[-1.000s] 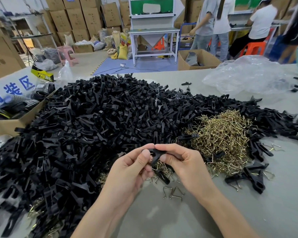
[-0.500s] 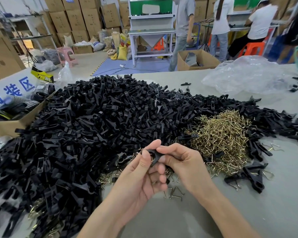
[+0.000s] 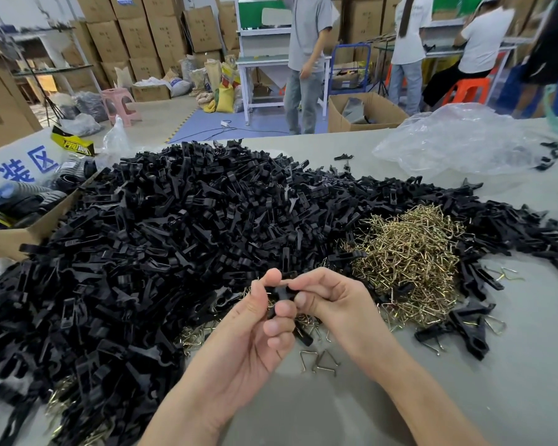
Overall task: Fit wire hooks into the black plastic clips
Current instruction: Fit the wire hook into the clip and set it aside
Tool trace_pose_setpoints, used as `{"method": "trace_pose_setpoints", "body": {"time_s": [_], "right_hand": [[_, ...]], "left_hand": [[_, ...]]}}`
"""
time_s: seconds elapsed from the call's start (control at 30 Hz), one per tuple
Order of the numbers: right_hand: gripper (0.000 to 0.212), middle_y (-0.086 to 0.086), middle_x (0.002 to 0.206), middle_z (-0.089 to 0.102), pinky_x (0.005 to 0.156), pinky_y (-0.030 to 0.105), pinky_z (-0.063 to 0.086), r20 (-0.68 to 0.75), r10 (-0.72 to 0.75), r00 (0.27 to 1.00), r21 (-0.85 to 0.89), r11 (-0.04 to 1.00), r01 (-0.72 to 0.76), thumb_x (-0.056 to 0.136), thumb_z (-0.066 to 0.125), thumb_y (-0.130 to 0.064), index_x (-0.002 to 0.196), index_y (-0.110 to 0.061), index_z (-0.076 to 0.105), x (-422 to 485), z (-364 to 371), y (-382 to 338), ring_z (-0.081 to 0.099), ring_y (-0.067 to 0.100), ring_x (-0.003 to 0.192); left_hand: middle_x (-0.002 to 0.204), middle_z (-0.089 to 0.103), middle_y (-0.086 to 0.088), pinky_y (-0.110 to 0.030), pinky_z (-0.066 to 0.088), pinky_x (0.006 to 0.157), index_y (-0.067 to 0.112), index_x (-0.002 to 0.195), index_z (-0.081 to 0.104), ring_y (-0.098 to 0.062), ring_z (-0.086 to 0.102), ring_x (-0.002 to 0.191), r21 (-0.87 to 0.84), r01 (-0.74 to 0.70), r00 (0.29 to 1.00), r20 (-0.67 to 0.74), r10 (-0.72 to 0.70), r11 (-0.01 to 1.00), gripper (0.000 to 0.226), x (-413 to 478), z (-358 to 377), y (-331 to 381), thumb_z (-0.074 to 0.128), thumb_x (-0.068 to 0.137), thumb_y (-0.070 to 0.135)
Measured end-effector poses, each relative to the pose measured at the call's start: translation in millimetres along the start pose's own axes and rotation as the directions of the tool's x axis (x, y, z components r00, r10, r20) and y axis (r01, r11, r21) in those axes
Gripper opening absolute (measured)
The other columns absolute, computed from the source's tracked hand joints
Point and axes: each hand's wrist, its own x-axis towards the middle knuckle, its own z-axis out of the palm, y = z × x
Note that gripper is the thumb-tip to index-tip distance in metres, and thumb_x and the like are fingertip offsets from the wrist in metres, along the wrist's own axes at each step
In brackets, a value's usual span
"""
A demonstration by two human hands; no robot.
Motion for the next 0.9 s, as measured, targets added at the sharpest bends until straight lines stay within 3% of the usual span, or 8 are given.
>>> {"method": "trace_pose_setpoints", "body": {"time_s": [0.1,0.2,0.3,0.57,0.7,0.77,0.9], "right_hand": [[0.014,-0.003,0.082,0.078,0.075,0.017,0.054,0.021,0.013,1.000,0.012,1.000,-0.014,0.083,0.068,0.003,0.095,-0.004,0.067,0.4,-1.7,-0.8,0.071,0.004,0.076],[0.018,-0.003,0.073,0.075,0.073,0.017,0.055,0.026,0.021,0.999,0.001,1.000,-0.021,0.078,0.071,-0.004,0.095,-0.006,0.066,0.2,-3.4,-2.5,0.068,0.003,0.072],[0.017,0.000,0.071,0.074,0.072,0.017,0.054,0.016,0.041,0.999,-0.004,0.999,-0.041,0.082,0.070,0.004,0.093,-0.006,0.064,-0.5,-3.3,-2.6,0.068,0.005,0.072],[0.020,0.009,0.074,0.074,0.073,0.022,0.057,-0.004,0.069,0.998,-0.014,0.998,-0.069,0.082,0.069,0.009,0.089,-0.009,0.064,-1.3,-2.9,-2.1,0.069,0.013,0.075],[0.023,0.007,0.072,0.075,0.068,0.019,0.055,-0.009,0.077,0.997,-0.032,0.997,-0.077,0.082,0.069,0.013,0.086,-0.009,0.063,-0.6,-3.4,-4.3,0.069,0.010,0.068],[0.021,0.004,0.070,0.075,0.068,0.018,0.055,-0.004,0.060,0.998,-0.035,0.998,-0.060,0.080,0.071,0.009,0.086,-0.009,0.063,-0.3,-3.3,-4.0,0.069,0.009,0.067],[0.019,0.002,0.072,0.074,0.074,0.020,0.055,0.019,0.027,0.999,0.005,1.000,-0.027,0.074,0.073,-0.008,0.090,-0.009,0.064,0.7,-0.5,-3.3,0.068,0.007,0.073]], "left_hand": [[0.077,0.057,-0.007,-0.020,0.049,0.052,0.017,0.099,0.077,-0.008,0.050,0.054,0.049,-0.008,1.000,-0.005,0.008,0.999,0.035,0.1,0.2,-1.5,0.092,0.069,0.025],[0.075,0.056,-0.006,-0.020,0.048,0.049,0.018,0.097,0.077,-0.007,0.048,0.052,0.050,-0.003,1.000,-0.022,0.005,0.999,0.021,0.0,1.5,-2.1,0.080,0.078,0.028],[0.074,0.056,-0.005,-0.019,0.046,0.048,0.019,0.094,0.077,-0.006,0.046,0.050,0.077,-0.002,0.999,-0.047,0.005,0.997,0.019,-1.2,2.6,-0.7,0.071,0.080,0.029],[0.070,0.056,-0.005,-0.019,0.045,0.045,0.018,0.089,0.078,-0.005,0.045,0.045,0.120,0.018,0.997,-0.082,-0.008,0.993,0.019,-2.6,3.2,1.7,0.074,0.075,0.029],[0.069,0.056,-0.004,-0.019,0.045,0.044,0.017,0.088,0.077,-0.004,0.045,0.043,0.128,0.028,0.999,-0.039,-0.023,0.991,0.026,-3.5,2.6,0.4,0.089,0.069,0.030],[0.068,0.056,-0.003,-0.018,0.044,0.043,0.017,0.089,0.077,-0.003,0.045,0.043,0.114,0.029,0.999,-0.017,-0.027,0.993,0.029,-3.2,2.8,-0.8,0.092,0.066,0.029],[0.068,0.054,-0.002,-0.018,0.044,0.042,0.018,0.091,0.079,-0.004,0.045,0.043,0.011,-0.007,0.997,-0.076,0.008,1.000,0.022,-0.9,4.9,-1.8,0.079,0.073,0.031]]}}
